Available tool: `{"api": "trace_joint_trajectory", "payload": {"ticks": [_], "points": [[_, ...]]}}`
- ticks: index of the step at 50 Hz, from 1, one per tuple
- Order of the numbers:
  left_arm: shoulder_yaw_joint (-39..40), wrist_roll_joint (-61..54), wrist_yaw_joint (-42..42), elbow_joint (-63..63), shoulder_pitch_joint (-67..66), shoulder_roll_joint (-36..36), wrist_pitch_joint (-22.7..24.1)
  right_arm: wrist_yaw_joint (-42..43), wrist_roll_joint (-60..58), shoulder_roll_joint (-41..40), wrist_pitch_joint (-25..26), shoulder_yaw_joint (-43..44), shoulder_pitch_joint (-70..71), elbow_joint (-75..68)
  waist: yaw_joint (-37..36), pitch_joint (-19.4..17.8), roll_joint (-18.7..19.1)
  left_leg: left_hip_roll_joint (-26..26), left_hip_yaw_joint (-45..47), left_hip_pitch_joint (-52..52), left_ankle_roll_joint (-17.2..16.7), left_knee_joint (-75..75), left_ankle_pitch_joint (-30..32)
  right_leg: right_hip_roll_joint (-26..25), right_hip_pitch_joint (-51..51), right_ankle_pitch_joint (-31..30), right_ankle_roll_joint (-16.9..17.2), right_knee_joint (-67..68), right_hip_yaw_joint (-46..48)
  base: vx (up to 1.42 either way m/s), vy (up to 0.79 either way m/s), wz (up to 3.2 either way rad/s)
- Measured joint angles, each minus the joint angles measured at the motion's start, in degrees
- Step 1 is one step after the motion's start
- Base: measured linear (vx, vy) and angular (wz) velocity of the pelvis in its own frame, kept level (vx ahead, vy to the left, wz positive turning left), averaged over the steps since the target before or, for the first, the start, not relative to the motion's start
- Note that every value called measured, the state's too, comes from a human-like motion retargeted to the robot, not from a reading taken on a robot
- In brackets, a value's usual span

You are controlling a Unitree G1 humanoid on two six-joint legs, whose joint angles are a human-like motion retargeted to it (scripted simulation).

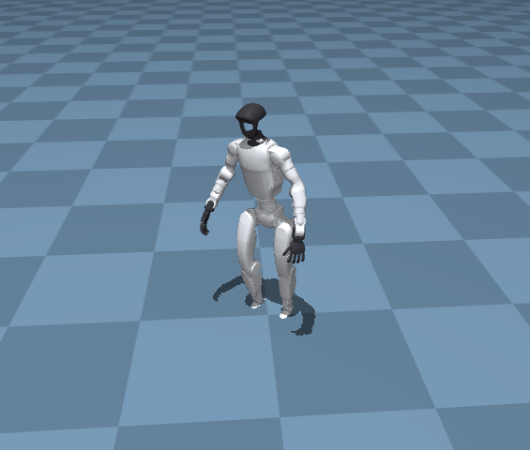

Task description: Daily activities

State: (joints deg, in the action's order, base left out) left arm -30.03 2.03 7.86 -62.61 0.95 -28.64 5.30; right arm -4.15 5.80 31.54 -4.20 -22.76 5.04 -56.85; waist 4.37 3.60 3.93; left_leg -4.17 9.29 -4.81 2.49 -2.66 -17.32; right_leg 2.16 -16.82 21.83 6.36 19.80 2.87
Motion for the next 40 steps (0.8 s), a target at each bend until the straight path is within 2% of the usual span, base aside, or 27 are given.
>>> {"api": "trace_joint_trajectory", "payload": {"ticks": [29, 40], "points": [[2.5, -4.3, 1.7, -4.9, -4.6, 2.2, -0.2, -2.6, 5.0, -3.4, 0.5, 1.7, 5.8, -0.1, 2.1, 0.1, -1.0, 0.3, 4.4, -2.6, 1.3, -6.0, -3.1, -1.2, -3.3, -0.4, 2.1, 2.2, -5.6, 0.0, 0.0, -0.21], [1.9, -8.0, 4.6, -4.0, -2.7, 5.8, -0.5, -4.0, 9.0, -5.3, 1.3, 2.0, 7.6, -0.6, 4.0, 0.5, -1.0, 0.5, 7.4, -3.2, 2.0, -9.1, -4.9, -2.1, -5.0, 0.0, 3.2, 4.5, -8.7, 0.0, 0.0, -0.37]]}}
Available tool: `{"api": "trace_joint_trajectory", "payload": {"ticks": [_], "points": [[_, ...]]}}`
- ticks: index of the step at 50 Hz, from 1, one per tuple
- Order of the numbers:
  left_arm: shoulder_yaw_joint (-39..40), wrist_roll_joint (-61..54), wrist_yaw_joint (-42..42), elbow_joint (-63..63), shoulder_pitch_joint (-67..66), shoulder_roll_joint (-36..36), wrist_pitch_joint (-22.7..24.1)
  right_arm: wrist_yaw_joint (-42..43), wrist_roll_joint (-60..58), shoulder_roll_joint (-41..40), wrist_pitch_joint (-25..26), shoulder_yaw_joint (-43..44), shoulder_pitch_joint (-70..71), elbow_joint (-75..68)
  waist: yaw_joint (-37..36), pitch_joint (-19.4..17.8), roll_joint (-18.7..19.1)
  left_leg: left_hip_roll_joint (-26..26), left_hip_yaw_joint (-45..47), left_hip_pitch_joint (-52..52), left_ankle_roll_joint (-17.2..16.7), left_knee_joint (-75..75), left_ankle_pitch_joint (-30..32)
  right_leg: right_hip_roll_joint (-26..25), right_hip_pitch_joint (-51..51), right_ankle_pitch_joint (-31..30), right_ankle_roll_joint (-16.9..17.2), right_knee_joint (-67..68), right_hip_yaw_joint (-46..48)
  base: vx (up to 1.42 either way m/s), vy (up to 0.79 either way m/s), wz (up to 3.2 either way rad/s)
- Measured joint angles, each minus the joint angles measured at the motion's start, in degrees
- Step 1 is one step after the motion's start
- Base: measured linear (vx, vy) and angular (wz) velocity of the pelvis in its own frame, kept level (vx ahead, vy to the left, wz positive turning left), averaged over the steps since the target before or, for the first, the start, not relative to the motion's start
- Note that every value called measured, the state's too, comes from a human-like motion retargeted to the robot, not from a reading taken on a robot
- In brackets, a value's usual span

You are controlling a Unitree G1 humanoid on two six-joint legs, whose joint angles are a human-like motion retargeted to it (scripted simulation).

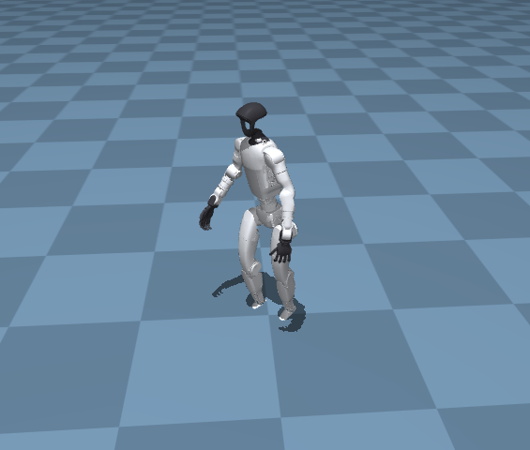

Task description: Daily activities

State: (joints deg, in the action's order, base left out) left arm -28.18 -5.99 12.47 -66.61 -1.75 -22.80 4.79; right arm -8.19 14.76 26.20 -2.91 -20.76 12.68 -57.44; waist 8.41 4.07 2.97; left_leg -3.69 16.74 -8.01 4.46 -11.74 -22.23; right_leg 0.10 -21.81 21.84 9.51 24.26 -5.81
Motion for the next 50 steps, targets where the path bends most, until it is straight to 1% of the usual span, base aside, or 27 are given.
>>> {"api": "trace_joint_trajectory", "payload": {"ticks": [4, 8, 17, 28, 38, 50], "points": [[-0.9, -1.8, 1.0, 1.9, 5.4, 2.1, -0.4, -0.1, 1.5, -0.2, 0.4, 0.0, 0.2, -0.8, 0.9, 0.1, 0.3, 0.1, 1.2, -0.3, 0.3, -1.0, -0.7, -0.4, -0.7, 0.0, 0.3, 0.7, -1.2, 0.0, 0.0, -0.41], [-1.6, -3.7, 1.7, 2.0, 7.5, 2.8, -0.9, -0.2, 3.1, 0.1, 0.8, 0.4, -0.3, -2.3, 1.8, -0.1, 0.7, 0.3, 2.5, -0.6, 0.6, -2.0, -1.3, -1.0, -1.5, -0.1, 0.8, 1.3, -2.5, 0.0, 0.0, -0.45], [-3.3, -7.1, 2.8, 2.6, 9.7, 3.1, -1.4, -0.8, 6.5, 0.9, 1.2, -0.2, -3.8, -4.7, 4.2, 0.1, 1.6, 0.9, 5.7, -0.7, 0.9, -2.9, -2.4, -2.6, -2.8, -0.8, 2.0, 1.6, -5.3, 0.0, 0.0, -0.47], [-4.2, -10.2, 4.2, 3.2, 9.4, 2.6, -1.9, -2.8, 10.3, 0.2, 1.4, -3.1, -4.1, -1.6, 5.9, 0.6, 1.6, 1.0, 8.4, 0.5, 1.1, -1.2, -1.9, -4.0, -2.8, -2.2, 3.6, -0.1, -7.8, 0.01, -0.01, -0.39], [-3.5, -11.7, 4.6, 3.5, 8.4, 1.8, -2.5, -3.8, 11.0, -0.5, 2.2, -5.6, -4.2, -1.4, 4.5, 0.9, 0.4, 0.5, 8.7, 2.8, 1.6, 1.3, -0.3, -4.3, -0.9, -3.5, 4.6, -2.7, -8.9, 0.01, -0.01, -0.16], [-3.0, -8.2, 3.5, 3.1, 9.3, 2.2, -2.9, -4.1, 7.4, -1.9, 2.7, -8.2, -5.1, -4.7, 0.6, -0.2, -1.9, -0.2, 7.0, 5.6, 2.7, 2.0, 1.1, -3.7, 1.9, -3.3, 5.1, -3.1, -8.3, 0.0, 0.0, 0.0]]}}
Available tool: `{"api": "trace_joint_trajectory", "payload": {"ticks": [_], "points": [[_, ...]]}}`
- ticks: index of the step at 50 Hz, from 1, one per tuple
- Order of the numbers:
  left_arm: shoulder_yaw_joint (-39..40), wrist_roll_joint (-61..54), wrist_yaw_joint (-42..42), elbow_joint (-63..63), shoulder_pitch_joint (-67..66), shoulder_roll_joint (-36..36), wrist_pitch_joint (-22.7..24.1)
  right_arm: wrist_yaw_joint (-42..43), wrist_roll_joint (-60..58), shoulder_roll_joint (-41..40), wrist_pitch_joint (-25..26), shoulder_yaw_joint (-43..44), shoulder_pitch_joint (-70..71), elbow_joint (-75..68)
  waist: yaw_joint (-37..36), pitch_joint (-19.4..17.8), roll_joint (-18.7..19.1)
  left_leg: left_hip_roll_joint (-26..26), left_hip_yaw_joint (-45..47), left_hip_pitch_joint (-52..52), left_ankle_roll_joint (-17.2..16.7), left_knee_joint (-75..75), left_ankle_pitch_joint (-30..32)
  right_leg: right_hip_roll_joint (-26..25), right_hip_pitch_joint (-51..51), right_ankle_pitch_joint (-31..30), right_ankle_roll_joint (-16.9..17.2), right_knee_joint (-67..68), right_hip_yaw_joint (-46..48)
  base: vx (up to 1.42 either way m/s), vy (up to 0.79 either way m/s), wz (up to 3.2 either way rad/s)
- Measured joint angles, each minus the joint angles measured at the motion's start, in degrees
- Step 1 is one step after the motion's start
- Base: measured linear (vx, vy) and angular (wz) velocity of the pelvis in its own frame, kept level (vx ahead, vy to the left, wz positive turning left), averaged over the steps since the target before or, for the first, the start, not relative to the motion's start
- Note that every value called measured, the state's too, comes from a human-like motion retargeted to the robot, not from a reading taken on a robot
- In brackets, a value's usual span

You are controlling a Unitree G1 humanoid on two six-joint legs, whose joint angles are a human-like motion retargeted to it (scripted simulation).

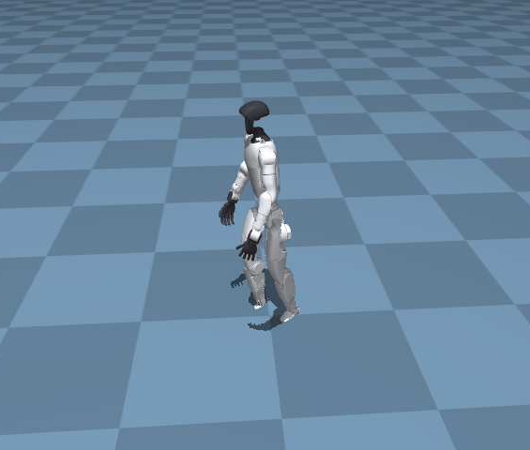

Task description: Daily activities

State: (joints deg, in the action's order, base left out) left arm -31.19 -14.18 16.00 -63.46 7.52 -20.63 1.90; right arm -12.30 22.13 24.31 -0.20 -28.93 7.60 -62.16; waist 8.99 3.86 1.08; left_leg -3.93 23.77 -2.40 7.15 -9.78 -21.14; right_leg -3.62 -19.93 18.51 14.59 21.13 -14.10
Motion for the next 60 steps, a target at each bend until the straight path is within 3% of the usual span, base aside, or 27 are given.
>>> {"api": "trace_joint_trajectory", "payload": {"ticks": [25, 43, 60], "points": [[-0.2, 8.4, 2.6, -1.0, -4.0, -1.8, -0.1, -1.9, -7.1, -0.1, -0.6, -4.0, -2.3, -1.5, -4.3, -3.1, -2.6, -0.2, -2.7, 2.0, 1.5, -5.3, -1.4, 1.3, 3.2, 2.9, 0.2, 3.7, 2.0, 0.0, 0.0, 0.0], [-0.4, 3.8, 5.5, 5.1, -5.0, -4.4, -0.6, -7.5, -4.5, 0.1, 1.7, -6.4, -4.6, 0.6, -6.9, -4.3, -3.3, 1.3, -4.1, 0.5, 1.9, -10.4, -3.2, 1.2, 5.1, 2.5, 0.1, 2.0, 3.9, 0.0, 0.0, 0.0], [-5.3, 13.0, 15.4, 22.7, -12.7, -12.7, 0.5, -19.7, -2.3, 5.2, 2.6, -11.0, -1.4, 28.6, -9.0, -5.6, -3.1, 3.1, -5.8, 0.8, 1.5, -11.8, -3.6, 0.6, 8.3, 1.1, 0.4, -1.2, 6.6, 0.0, 0.0, 0.0]]}}
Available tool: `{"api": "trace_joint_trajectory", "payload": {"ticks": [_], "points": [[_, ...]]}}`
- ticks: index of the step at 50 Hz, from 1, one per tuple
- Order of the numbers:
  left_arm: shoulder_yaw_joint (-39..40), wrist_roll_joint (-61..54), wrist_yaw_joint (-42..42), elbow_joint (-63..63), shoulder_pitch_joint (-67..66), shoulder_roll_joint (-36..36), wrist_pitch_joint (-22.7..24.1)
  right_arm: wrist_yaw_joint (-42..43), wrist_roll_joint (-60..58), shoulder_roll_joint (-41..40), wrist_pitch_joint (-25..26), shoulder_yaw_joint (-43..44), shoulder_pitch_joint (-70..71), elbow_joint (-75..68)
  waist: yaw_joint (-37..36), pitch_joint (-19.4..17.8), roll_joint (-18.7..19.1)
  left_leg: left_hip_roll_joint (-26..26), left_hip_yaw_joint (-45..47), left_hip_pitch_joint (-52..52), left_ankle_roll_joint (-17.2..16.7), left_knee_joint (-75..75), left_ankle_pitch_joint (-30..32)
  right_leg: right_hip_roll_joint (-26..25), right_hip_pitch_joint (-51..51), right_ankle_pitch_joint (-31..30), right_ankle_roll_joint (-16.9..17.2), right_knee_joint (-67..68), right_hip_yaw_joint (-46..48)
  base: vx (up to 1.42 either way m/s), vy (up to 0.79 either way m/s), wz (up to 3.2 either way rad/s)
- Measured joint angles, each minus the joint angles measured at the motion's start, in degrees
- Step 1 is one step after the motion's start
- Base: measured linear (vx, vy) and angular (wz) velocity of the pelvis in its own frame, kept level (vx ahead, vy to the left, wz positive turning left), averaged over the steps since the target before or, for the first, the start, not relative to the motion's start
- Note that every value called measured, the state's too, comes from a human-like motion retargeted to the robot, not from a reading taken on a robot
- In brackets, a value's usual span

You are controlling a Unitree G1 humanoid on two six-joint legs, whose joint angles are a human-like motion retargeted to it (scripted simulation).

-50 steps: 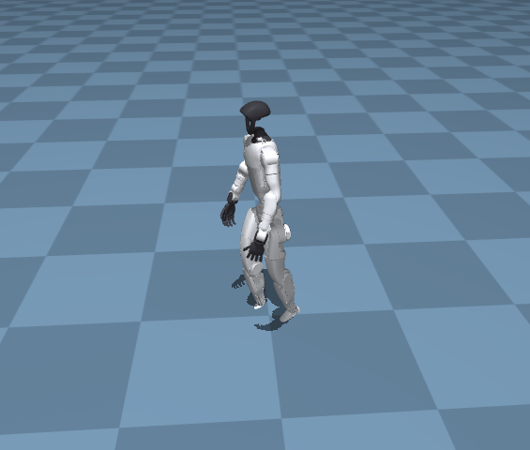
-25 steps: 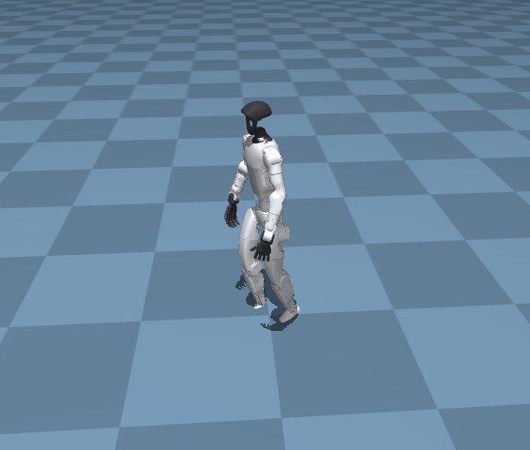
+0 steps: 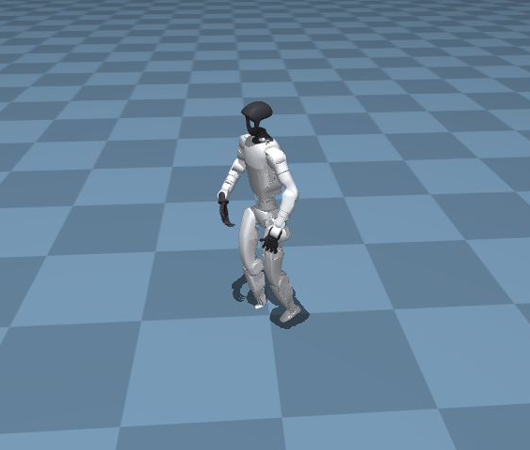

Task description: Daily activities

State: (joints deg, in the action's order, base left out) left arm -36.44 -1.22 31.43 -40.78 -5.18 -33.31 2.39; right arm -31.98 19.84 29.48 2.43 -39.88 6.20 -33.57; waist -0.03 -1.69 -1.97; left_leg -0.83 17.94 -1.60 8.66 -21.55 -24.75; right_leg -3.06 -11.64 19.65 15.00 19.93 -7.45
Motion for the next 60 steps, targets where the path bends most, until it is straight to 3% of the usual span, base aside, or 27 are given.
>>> {"api": "trace_joint_trajectory", "payload": {"ticks": [10, 24, 34, 42, 50, 60], "points": [[-0.6, 8.6, 0.1, -4.8, -0.3, 0.8, 0.1, 0.5, 0.7, 0.1, 1.0, -0.3, 2.2, 3.9, -1.8, -0.6, 1.3, -1.0, -1.1, 0.3, -0.2, 2.9, 2.3, 1.2, 0.0, -0.3, 0.0, -0.7, 1.3, -0.03, -0.01, 0.2], [-3.4, 12.1, -0.4, -15.3, 4.6, 6.1, 0.7, 5.3, 0.4, -4.8, -0.8, 3.1, 4.6, -10.4, -1.2, -2.0, 5.1, -3.0, -2.4, -1.4, -0.8, 7.5, 6.7, 3.3, -2.4, -0.8, -0.6, -1.5, 1.3, -0.02, -0.01, 0.13], [-6.8, 10.4, -4.9, -18.5, 17.2, 12.2, 1.2, 11.3, -1.0, -7.1, -2.3, 7.5, 2.3, -26.4, 4.3, -1.2, 8.8, -2.2, -3.1, -4.2, -2.4, 8.4, 7.7, 2.5, -4.8, -1.4, -3.5, -2.2, 0.5, 0.0, -0.04, 0.12], [-7.6, 7.1, -7.5, -14.3, 29.9, 15.7, 3.5, 13.6, -2.6, -5.8, -4.3, 11.9, -2.6, -31.8, 7.9, 1.2, 11.1, 0.4, -4.1, -7.2, -4.9, 6.1, 5.3, 0.7, -4.4, -3.1, -5.2, -5.3, 1.8, -0.01, -0.03, 0.27], [-5.5, 5.5, -7.2, -8.9, 33.7, 16.7, 3.9, 13.7, -7.5, -5.2, -5.4, 14.1, -8.1, -29.8, 9.2, 5.0, 10.6, 3.6, -5.3, -8.6, -6.9, 4.3, 1.7, -1.4, -1.1, -6.1, -6.2, -11.5, 3.8, -0.01, 0.01, 0.33], [-4.2, 9.1, -3.5, -11.4, 27.3, 16.6, 2.0, 11.5, -12.0, -7.0, -4.0, 13.3, -10.1, -22.9, 7.7, 8.6, 6.8, 4.2, -7.4, -7.8, -8.2, 7.8, 1.3, -1.8, 2.7, -8.9, -6.8, -18.3, 6.6, -0.01, 0.05, 0.44]]}}
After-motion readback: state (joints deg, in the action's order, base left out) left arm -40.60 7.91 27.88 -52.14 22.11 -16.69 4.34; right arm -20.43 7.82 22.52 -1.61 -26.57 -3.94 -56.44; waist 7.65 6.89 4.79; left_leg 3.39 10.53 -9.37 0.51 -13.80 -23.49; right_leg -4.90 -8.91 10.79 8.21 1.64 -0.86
